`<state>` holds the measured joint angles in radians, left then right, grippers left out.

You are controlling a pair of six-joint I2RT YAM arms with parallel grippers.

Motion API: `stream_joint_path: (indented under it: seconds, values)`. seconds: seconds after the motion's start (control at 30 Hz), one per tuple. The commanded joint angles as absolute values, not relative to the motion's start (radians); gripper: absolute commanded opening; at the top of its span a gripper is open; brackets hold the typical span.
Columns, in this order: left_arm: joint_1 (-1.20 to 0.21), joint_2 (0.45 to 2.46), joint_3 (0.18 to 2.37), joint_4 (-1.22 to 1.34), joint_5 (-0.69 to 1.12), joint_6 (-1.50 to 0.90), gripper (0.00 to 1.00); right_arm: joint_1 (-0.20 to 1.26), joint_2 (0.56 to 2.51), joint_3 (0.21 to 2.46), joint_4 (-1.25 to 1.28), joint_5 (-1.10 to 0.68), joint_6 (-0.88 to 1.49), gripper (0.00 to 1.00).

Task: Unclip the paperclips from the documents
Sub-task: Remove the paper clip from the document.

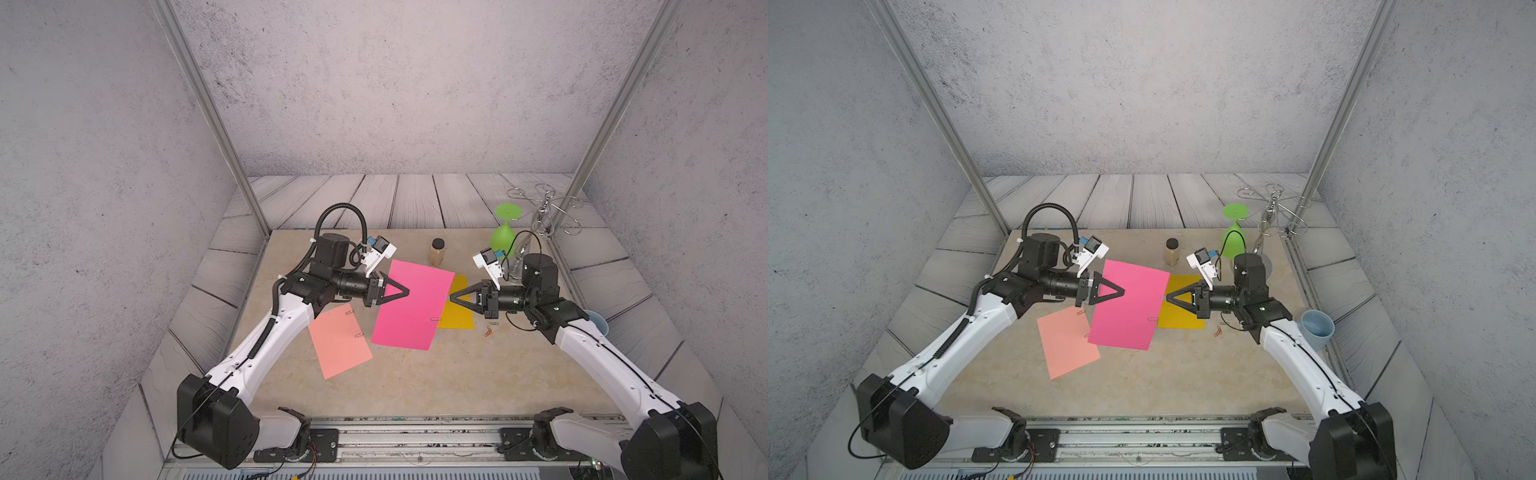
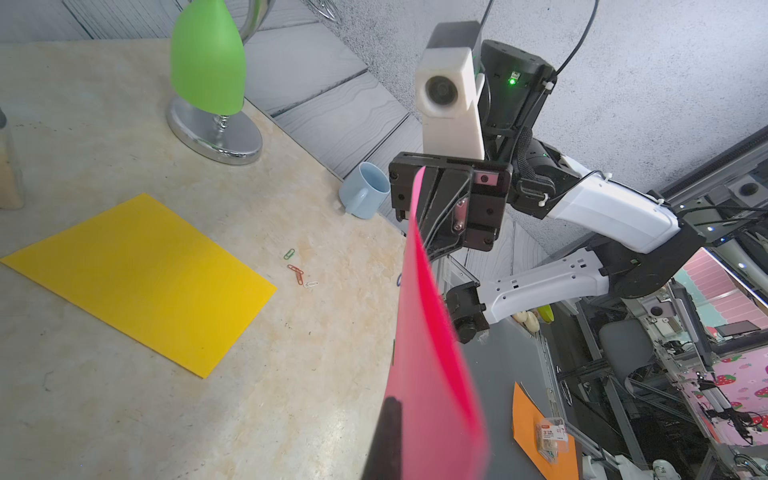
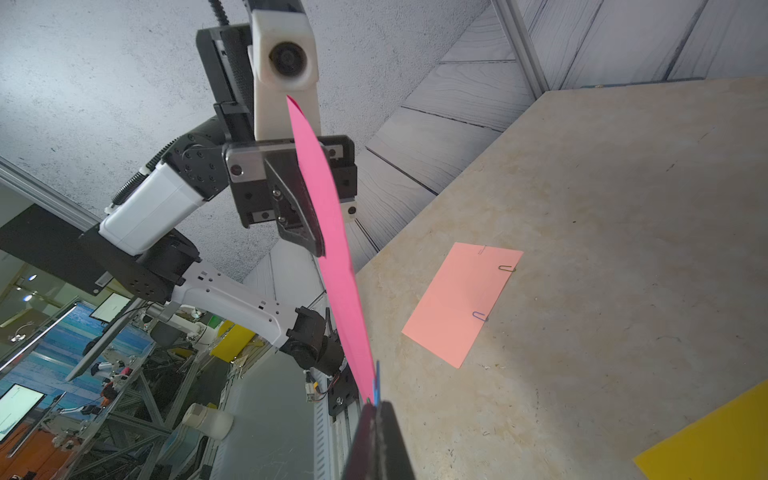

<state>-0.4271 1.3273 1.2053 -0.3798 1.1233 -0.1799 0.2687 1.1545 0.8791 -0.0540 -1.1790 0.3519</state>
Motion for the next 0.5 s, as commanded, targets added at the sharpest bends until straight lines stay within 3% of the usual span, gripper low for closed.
stream_joint_path:
  seconds: [0.0, 0.47]
  values:
    - [-0.417, 1.305, 1.221, -0.395, 1.140, -0.155, 0.00, 0.264, 1.134, 0.870, -0.070, -1.182, 0.332, 0.01]
    - [-0.407, 1.303, 1.212, -0.418, 1.096, -0.136, 0.00, 0.140, 1.104, 0.779, -0.163, -0.962, 0.386, 0.01]
